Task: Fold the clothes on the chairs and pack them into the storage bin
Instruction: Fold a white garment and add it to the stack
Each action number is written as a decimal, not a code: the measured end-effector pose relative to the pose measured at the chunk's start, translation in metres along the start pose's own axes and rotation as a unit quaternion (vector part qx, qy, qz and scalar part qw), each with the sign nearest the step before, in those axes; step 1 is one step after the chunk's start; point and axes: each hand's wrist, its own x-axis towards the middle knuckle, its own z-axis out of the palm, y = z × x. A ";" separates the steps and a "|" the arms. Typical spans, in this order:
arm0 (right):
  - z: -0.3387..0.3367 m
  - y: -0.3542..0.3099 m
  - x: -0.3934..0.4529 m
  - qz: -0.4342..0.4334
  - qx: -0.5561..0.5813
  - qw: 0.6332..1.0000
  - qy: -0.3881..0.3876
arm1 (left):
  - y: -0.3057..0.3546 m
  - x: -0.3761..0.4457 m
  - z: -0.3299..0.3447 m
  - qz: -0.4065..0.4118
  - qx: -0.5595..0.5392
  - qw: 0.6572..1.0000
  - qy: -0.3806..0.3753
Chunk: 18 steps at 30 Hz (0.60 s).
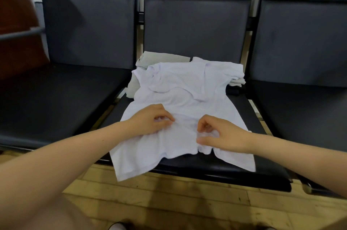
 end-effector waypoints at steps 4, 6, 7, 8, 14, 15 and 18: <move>-0.004 0.004 -0.002 -0.050 -0.119 0.989 -0.068 | -0.001 0.005 -0.003 -0.017 0.073 0.997 0.016; -0.003 0.005 -0.002 -0.064 -0.120 0.989 -0.063 | 0.012 -0.001 -0.003 -0.024 0.073 0.996 0.044; -0.003 0.005 0.000 -0.066 -0.116 0.990 -0.051 | 0.022 -0.007 -0.003 -0.018 0.068 0.995 0.066; -0.003 0.006 0.002 -0.071 -0.118 0.990 -0.040 | 0.033 -0.013 -0.004 -0.003 0.060 0.995 0.083; -0.007 0.007 0.008 -0.046 -0.134 0.990 -0.016 | 0.072 -0.047 0.019 0.009 0.156 0.988 -0.014; -0.009 0.005 0.008 -0.025 -0.105 0.994 0.004 | 0.069 -0.050 0.023 0.015 0.161 0.987 -0.004; -0.014 0.000 0.011 0.051 -0.001 0.995 0.085 | 0.063 -0.051 0.023 0.004 0.140 0.990 0.020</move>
